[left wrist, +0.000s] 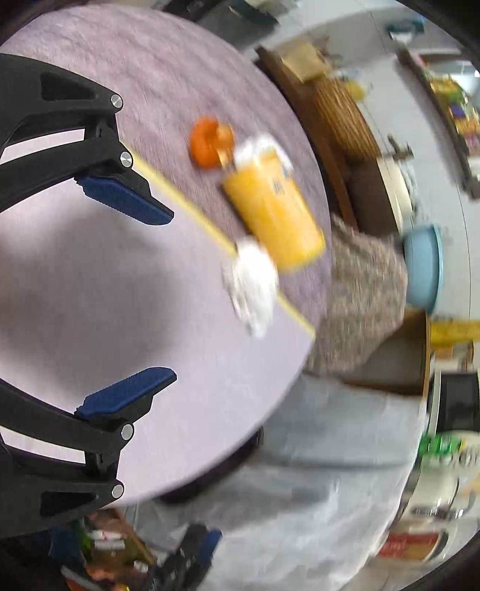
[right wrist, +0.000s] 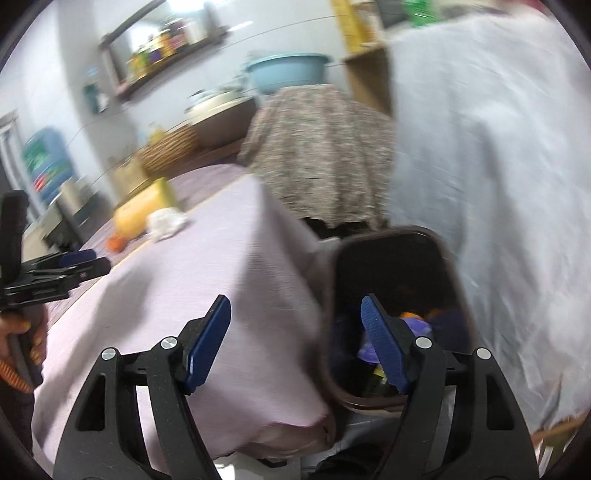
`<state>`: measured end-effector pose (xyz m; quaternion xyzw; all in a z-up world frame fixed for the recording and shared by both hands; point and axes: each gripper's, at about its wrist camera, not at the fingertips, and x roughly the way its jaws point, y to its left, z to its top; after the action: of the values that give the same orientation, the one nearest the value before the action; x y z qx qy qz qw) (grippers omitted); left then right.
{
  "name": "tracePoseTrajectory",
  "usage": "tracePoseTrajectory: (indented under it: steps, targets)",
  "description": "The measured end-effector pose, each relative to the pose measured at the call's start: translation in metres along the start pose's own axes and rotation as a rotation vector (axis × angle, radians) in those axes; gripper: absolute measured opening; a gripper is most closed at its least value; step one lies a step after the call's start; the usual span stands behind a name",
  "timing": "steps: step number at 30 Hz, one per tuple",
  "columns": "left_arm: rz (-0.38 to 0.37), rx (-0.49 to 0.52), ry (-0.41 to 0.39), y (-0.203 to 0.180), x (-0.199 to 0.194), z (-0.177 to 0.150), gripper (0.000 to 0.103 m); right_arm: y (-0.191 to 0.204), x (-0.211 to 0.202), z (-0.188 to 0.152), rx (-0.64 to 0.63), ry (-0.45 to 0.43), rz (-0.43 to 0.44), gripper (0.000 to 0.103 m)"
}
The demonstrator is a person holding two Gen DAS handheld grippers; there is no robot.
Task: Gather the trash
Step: 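Grasp the orange peel with the left tool while the right tool grasps the white tissue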
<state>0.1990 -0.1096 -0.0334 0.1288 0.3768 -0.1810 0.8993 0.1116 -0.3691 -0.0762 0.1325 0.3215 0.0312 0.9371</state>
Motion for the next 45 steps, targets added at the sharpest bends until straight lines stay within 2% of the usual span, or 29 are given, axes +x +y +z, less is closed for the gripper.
tracePoseTrajectory:
  steps: [2, 6, 10, 17, 18, 20, 21, 23, 28, 33, 36, 38, 40, 44, 45]
  targets:
    - [0.058, -0.052, 0.015, 0.036, 0.003, -0.006, 0.078, 0.021, 0.003, 0.005, -0.050, 0.008, 0.021, 0.074]
    - [0.118, -0.122, 0.048, 0.089, 0.017, -0.007, 0.078, 0.050, 0.009, 0.009, -0.104, 0.019, 0.055, 0.074]
    - [0.134, -0.136, 0.065, 0.114, 0.040, 0.005, 0.082, 0.073, 0.016, 0.010, -0.151, 0.037, 0.071, 0.075]
    - [0.132, -0.122, 0.106, 0.125, 0.075, 0.027, 0.081, 0.099, 0.032, 0.019, -0.219, 0.077, 0.101, 0.075]
    - [0.130, -0.120, 0.113, 0.125, 0.079, 0.028, 0.079, 0.103, 0.036, 0.022, -0.228, 0.088, 0.115, 0.075]
    - [0.123, -0.117, 0.123, 0.127, 0.083, 0.028, 0.054, 0.111, 0.046, 0.030, -0.236, 0.105, 0.135, 0.075]
    - [0.109, -0.119, 0.122, 0.128, 0.083, 0.028, 0.051, 0.115, 0.052, 0.035, -0.244, 0.115, 0.148, 0.075]
    - [0.098, -0.126, 0.100, 0.130, 0.076, 0.027, 0.036, 0.124, 0.065, 0.044, -0.266, 0.131, 0.163, 0.075]
    - [0.070, -0.150, 0.086, 0.135, 0.066, 0.023, 0.025, 0.161, 0.107, 0.065, -0.370, 0.169, 0.125, 0.074]
    - [0.036, -0.178, 0.051, 0.134, 0.048, 0.014, 0.023, 0.189, 0.146, 0.081, -0.434, 0.193, 0.078, 0.073]
    - [0.049, -0.145, 0.000, 0.122, 0.027, 0.010, 0.023, 0.202, 0.165, 0.083, -0.488, 0.220, 0.030, 0.065]
    - [0.044, -0.135, -0.026, 0.117, 0.015, 0.009, 0.023, 0.205, 0.175, 0.081, -0.496, 0.237, 0.005, 0.056]
    - [0.040, -0.120, -0.046, 0.112, 0.005, 0.008, 0.023, 0.208, 0.181, 0.078, -0.511, 0.243, -0.013, 0.053]
    - [0.027, -0.095, -0.068, 0.103, -0.008, 0.008, 0.023, 0.210, 0.175, 0.076, -0.535, 0.211, -0.049, 0.031]
    - [0.025, -0.091, -0.072, 0.100, -0.010, 0.007, 0.023, 0.210, 0.172, 0.075, -0.541, 0.206, -0.054, 0.030]
